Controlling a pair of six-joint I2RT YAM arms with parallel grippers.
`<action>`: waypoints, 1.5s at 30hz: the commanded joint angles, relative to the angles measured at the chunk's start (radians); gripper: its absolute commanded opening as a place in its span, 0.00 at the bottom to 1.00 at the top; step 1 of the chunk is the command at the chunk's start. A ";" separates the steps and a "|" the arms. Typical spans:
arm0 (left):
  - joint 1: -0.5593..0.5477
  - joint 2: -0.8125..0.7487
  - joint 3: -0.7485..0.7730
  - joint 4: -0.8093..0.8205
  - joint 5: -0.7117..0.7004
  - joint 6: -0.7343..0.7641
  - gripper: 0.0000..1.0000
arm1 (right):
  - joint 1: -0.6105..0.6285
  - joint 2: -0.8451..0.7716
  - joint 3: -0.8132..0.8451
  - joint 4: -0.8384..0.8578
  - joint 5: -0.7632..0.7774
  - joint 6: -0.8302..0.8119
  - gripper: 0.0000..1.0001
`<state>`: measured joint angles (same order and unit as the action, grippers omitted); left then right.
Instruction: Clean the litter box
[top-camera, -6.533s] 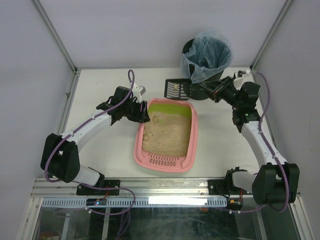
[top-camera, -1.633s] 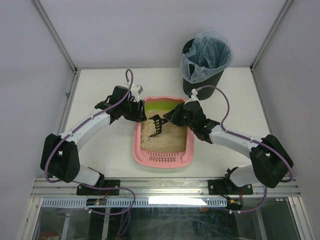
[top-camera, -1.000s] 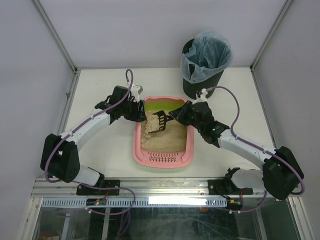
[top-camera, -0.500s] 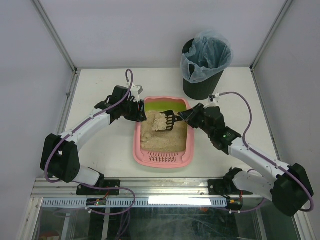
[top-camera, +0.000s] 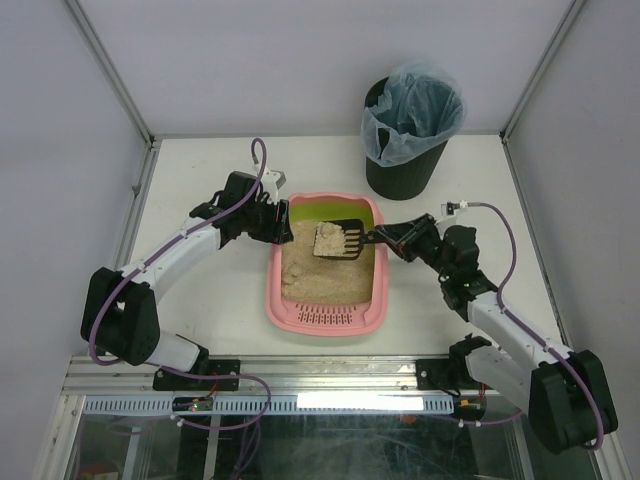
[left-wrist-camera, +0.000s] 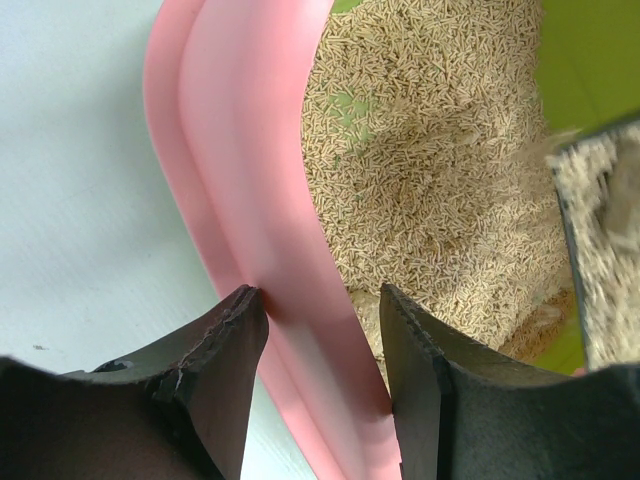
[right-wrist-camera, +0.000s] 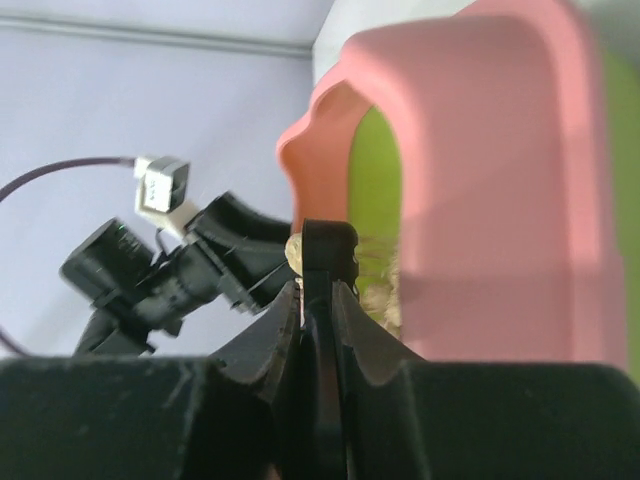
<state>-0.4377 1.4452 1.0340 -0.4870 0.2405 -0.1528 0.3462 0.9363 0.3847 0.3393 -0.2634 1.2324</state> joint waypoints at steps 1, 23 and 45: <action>-0.019 0.009 0.014 0.034 0.031 0.022 0.49 | -0.054 -0.008 -0.023 0.219 -0.147 0.118 0.00; -0.019 0.020 0.017 0.034 0.021 0.026 0.49 | -0.122 0.032 -0.006 0.191 -0.277 0.089 0.00; -0.021 0.015 0.015 0.034 0.013 0.029 0.49 | -0.077 0.109 0.038 0.204 -0.290 0.070 0.00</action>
<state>-0.4393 1.4456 1.0348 -0.4873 0.2359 -0.1524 0.2779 1.0866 0.4076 0.4911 -0.5674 1.2900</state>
